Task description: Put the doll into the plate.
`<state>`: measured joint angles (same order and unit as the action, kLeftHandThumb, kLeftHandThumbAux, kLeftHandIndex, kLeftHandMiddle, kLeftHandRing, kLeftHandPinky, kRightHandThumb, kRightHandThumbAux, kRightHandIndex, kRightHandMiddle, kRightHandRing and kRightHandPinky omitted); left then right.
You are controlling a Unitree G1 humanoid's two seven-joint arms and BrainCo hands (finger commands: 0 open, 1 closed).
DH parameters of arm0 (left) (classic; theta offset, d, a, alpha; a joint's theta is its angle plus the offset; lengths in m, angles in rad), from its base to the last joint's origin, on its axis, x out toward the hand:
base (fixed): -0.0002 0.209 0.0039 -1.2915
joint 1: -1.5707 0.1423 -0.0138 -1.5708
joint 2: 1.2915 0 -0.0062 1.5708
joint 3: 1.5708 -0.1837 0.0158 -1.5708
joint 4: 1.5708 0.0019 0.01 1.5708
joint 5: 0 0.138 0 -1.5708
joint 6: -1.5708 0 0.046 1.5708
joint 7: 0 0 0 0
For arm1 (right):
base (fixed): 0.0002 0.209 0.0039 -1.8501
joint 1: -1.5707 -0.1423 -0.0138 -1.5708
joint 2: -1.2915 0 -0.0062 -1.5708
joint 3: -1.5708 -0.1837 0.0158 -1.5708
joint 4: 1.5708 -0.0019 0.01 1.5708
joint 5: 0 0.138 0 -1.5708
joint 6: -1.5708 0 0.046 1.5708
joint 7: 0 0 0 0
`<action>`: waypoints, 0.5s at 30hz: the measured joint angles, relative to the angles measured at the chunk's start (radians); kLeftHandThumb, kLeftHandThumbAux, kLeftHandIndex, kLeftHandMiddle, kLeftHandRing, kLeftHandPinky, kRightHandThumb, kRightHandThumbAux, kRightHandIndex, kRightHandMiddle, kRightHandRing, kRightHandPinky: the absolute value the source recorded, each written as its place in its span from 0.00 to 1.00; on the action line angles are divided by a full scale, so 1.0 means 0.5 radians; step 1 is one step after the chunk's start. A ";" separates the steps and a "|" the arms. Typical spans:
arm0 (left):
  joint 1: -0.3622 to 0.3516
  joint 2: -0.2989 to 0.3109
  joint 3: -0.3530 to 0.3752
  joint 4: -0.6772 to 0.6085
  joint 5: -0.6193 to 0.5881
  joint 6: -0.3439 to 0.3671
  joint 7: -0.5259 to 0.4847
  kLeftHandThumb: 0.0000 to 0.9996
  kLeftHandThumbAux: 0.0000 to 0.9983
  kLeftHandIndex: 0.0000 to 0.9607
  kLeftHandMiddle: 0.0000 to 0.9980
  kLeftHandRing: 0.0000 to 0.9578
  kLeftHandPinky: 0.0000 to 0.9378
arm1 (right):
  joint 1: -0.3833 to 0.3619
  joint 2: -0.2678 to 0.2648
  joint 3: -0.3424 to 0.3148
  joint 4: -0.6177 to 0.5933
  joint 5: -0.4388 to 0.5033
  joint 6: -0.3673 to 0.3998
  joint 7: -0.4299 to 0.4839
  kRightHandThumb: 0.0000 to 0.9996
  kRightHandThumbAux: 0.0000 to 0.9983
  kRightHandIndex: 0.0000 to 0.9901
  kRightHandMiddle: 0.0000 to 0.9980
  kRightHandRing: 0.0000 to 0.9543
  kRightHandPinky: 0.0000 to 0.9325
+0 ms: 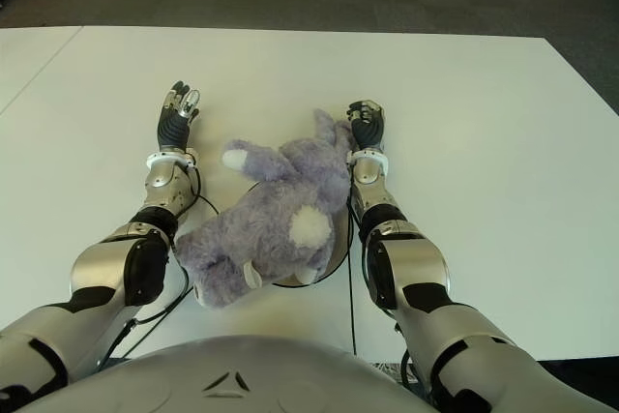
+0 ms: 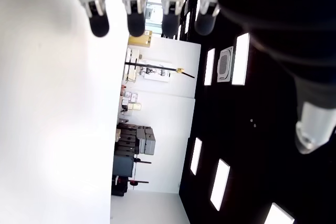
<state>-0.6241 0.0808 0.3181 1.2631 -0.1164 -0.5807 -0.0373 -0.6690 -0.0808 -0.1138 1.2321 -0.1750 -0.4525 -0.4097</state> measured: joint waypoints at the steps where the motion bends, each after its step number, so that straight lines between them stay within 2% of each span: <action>1: -0.001 0.000 0.001 0.000 0.001 0.006 0.002 0.00 0.57 0.03 0.05 0.06 0.14 | 0.000 0.000 -0.003 0.000 0.002 -0.001 0.001 0.84 0.69 0.42 0.47 0.58 0.59; 7: -0.017 0.004 -0.004 0.000 0.019 0.078 0.066 0.00 0.59 0.07 0.09 0.10 0.17 | 0.001 0.000 -0.008 0.000 0.007 -0.005 0.006 0.84 0.69 0.42 0.48 0.65 0.68; 10: -0.021 0.005 -0.009 0.000 0.030 0.094 0.092 0.00 0.60 0.08 0.09 0.11 0.16 | 0.001 0.000 -0.008 0.000 0.007 -0.005 0.006 0.84 0.69 0.42 0.48 0.66 0.64; 15: -0.025 0.007 -0.020 0.000 0.048 0.106 0.124 0.00 0.60 0.09 0.11 0.12 0.17 | 0.001 0.001 -0.008 0.000 0.008 -0.005 0.004 0.84 0.69 0.42 0.48 0.62 0.54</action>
<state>-0.6366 0.0842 0.3080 1.2631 -0.0922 -0.5275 0.0246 -0.6685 -0.0802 -0.1180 1.2321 -0.1711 -0.4552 -0.4075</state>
